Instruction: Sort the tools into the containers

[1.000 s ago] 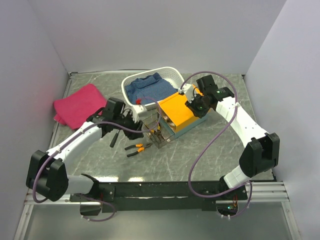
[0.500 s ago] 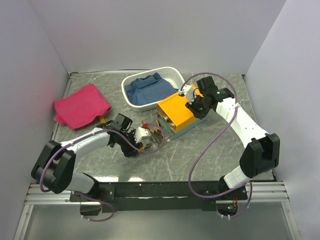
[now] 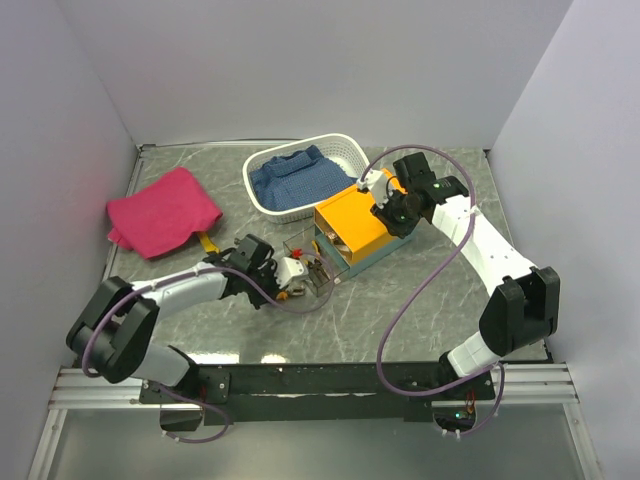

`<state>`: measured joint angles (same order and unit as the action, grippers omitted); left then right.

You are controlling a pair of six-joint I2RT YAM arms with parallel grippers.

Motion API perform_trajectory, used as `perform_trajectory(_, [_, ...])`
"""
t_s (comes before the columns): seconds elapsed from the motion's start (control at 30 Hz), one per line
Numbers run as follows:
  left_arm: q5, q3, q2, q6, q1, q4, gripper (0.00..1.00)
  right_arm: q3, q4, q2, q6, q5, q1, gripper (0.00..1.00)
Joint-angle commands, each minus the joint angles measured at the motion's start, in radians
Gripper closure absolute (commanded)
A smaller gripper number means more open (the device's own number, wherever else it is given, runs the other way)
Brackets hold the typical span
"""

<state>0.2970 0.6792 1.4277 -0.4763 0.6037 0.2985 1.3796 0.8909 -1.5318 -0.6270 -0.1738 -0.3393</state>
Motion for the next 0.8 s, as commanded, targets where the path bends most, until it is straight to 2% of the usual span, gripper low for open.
perform_trajectory(0.0, [0.054, 0.022, -0.175, -0.007, -0.036, 0.096, 0.99, -0.008, -0.018, 0.035, -0.016, 0.002, 0.008, 0.72])
perform_trajectory(0.1, [0.086, 0.017, -0.345, -0.036, -0.053, 0.102, 0.99, -0.01, -0.018, 0.038, -0.016, 0.002, 0.008, 0.72])
perform_trajectory(0.2, [0.085, 0.029, -0.439, -0.045, -0.056, 0.077, 0.99, -0.008, -0.02, 0.035, -0.017, 0.007, 0.006, 0.72])
perform_trajectory(0.27, [0.105, 0.061, -0.449, -0.035, -0.058, 0.041, 0.99, -0.007, -0.02, 0.03, -0.017, 0.008, 0.008, 0.72])
perform_trajectory(0.37, [0.224, 0.103, -0.423, -0.018, -0.064, -0.033, 0.99, 0.001, -0.02, 0.024, -0.019, 0.01, 0.008, 0.72])
perform_trajectory(0.53, [0.291, 0.152, -0.274, -0.166, -0.065, -0.078, 0.99, 0.016, -0.012, 0.021, -0.025, 0.014, 0.008, 0.72])
perform_trajectory(0.6, [0.326, 0.212, -0.206, -0.298, -0.074, -0.016, 0.99, 0.016, -0.01, 0.025, -0.023, 0.016, 0.008, 0.72])
perform_trajectory(0.67, [0.346, 0.281, -0.165, -0.362, -0.078, 0.072, 0.99, 0.006, -0.01, 0.035, -0.027, 0.017, 0.008, 0.72])
perform_trajectory(0.7, [0.361, 0.308, -0.123, -0.454, -0.079, 0.12, 0.98, 0.001, -0.01, 0.038, -0.028, 0.019, 0.01, 0.72])
perform_trajectory(0.77, [0.381, 0.397, -0.078, -0.522, -0.081, 0.201, 0.97, -0.014, -0.013, 0.047, -0.03, 0.022, 0.01, 0.72])
